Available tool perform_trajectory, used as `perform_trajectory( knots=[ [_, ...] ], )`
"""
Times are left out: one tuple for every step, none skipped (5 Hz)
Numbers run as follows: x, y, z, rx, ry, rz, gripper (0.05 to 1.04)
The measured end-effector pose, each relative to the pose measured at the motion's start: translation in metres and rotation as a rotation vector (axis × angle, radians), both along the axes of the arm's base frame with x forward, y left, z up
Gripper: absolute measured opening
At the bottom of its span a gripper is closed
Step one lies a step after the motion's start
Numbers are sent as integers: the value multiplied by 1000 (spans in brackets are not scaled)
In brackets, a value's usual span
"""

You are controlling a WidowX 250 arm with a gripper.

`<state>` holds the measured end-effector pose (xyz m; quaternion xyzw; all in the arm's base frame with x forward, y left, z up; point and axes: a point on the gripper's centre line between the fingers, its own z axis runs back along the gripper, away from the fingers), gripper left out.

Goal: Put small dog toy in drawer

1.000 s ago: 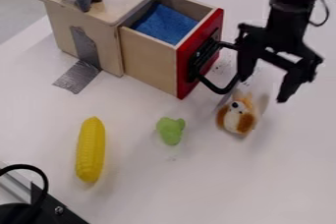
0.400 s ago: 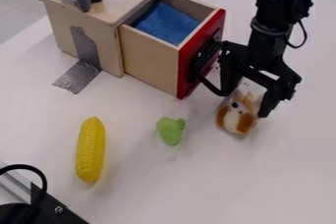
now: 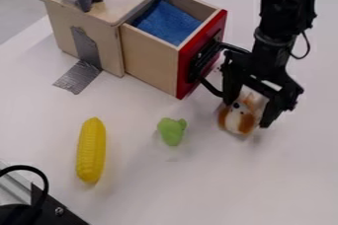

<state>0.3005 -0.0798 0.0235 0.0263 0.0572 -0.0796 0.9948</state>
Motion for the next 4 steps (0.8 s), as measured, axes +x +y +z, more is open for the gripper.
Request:
perform_trajectory(
  knots=[
    [-6,-1,-1,27,22,-11,998],
    [-11,1,1,40,15,4,998],
    [-14,2,-12,53,49,4,998],
    [-12,2,-25,59,83,15,987]
  ],
)
